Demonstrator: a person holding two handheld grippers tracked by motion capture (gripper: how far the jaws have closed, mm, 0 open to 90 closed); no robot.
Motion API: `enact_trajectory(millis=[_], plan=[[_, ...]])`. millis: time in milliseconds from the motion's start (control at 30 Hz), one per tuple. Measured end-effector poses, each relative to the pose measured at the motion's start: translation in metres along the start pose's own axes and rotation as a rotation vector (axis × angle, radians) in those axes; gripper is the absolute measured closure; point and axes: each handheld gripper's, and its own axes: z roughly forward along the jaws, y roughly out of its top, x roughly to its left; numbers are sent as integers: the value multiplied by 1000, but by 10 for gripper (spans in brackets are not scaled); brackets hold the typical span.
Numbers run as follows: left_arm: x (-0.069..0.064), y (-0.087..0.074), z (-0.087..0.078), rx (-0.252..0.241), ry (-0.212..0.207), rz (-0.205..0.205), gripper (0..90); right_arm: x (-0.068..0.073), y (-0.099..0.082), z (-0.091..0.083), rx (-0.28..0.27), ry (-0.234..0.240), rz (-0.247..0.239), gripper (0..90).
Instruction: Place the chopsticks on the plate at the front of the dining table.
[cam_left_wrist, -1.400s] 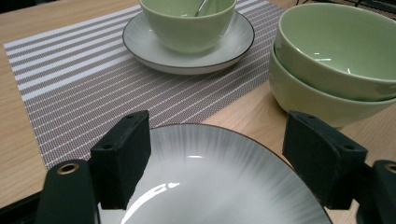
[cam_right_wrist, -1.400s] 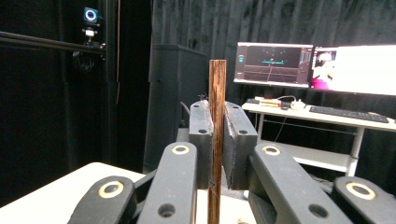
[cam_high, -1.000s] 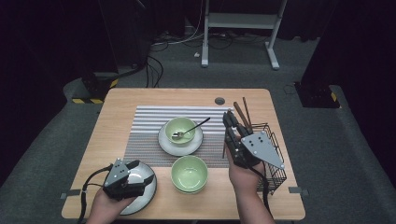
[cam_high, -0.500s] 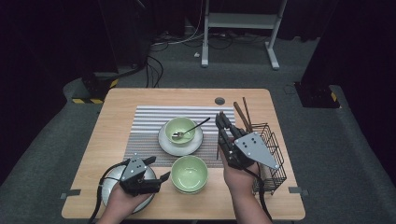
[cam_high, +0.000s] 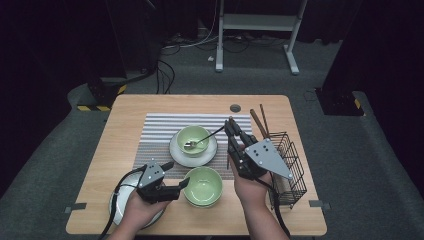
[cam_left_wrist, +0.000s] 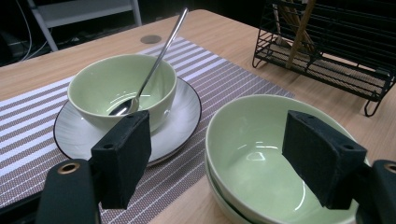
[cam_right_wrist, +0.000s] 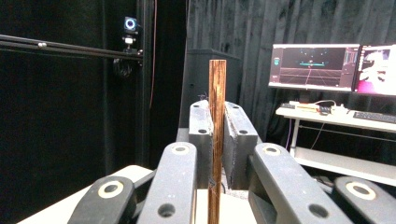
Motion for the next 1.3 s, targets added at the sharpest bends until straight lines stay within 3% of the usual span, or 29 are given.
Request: enact_trajectory(millis=[300,767,1033,1300], plan=[[-1,2,6,-11,21,-19,240,12,4,2,-9,25,-2,830],[-7,6,15,-18,-47,-57,252,22,5,1,-20,55,27,830],[-11,6,18,-48,-48,-56,255,31,4,2,-17,82,41,830],[-12,6,18,-49,-60,-43,364,44,4,3,-16,116,57,831]])
